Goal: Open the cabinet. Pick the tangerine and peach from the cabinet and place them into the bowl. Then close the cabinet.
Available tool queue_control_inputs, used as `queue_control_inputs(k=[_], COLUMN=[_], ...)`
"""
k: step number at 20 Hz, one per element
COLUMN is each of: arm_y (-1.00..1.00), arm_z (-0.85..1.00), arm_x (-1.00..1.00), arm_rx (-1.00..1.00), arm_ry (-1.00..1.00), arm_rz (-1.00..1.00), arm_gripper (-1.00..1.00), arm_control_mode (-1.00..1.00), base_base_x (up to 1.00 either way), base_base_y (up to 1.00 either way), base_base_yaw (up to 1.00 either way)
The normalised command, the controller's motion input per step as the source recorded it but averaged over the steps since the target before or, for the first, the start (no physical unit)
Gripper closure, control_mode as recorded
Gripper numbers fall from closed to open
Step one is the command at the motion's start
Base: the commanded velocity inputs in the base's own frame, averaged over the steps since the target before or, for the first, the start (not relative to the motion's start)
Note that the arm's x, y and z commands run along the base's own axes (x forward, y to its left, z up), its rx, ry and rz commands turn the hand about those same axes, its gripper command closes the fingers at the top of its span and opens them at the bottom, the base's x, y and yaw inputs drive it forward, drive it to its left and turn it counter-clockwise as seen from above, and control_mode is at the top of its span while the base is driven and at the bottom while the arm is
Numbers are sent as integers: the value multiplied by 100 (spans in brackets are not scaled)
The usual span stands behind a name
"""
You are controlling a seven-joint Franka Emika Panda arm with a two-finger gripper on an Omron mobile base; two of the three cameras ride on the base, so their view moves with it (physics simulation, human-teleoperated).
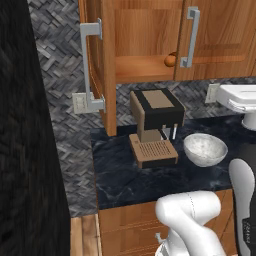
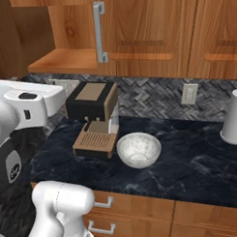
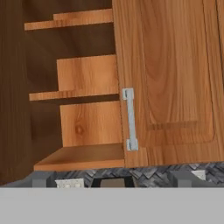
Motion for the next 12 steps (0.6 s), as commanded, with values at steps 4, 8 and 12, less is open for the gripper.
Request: queue_control_inputs(k=[4,8,12], arm_y=[-5,0,-1], arm_z=[0,0,0], arm_x=[0,0,0], arm_rx=[-6,-9,-11], arm_ry=[0,-1,-9], arm_rz=[0,0,2], arm_gripper=[-100,-100,-100], arm_control_mode=[-100,-100,-100], base_base_x=[0,0,0], base_base_y=[0,0,0], base_base_yaw=[0,0,0])
